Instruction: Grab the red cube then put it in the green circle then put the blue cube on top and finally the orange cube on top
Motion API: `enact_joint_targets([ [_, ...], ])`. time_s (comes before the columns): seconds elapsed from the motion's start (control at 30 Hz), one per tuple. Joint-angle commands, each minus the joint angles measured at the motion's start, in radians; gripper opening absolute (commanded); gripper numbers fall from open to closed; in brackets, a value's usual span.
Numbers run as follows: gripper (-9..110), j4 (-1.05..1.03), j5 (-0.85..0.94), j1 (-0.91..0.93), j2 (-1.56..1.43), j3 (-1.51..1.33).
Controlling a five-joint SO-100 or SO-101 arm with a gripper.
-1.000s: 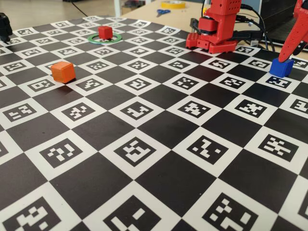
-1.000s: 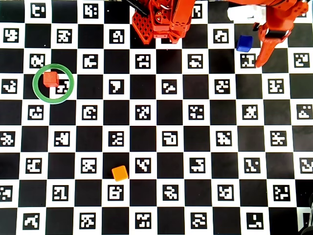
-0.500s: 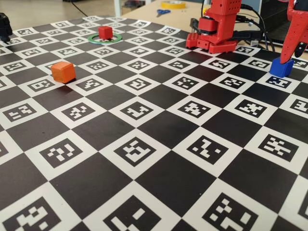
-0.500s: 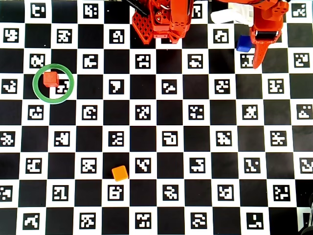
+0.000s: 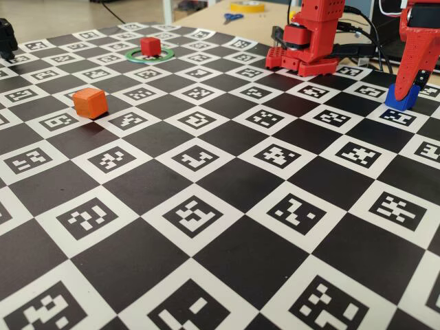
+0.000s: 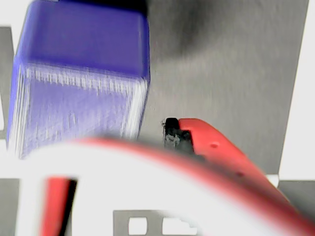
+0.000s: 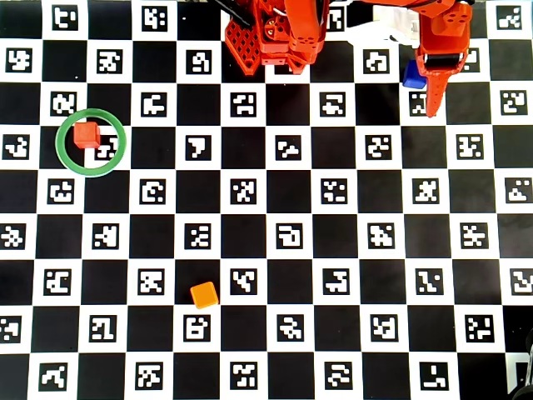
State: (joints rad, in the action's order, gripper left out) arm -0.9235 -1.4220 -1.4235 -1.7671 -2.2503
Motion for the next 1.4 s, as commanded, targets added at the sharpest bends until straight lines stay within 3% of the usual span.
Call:
enact_joint_targets([
  [0.0,52,0.038,0.003,0.014,-0.080,-0.005],
  [1.03,33,0.143,0.046,0.066,-0.081,-0.051],
  [1.37,32,0.160,0.061,0.092,-0.078,-0.077],
])
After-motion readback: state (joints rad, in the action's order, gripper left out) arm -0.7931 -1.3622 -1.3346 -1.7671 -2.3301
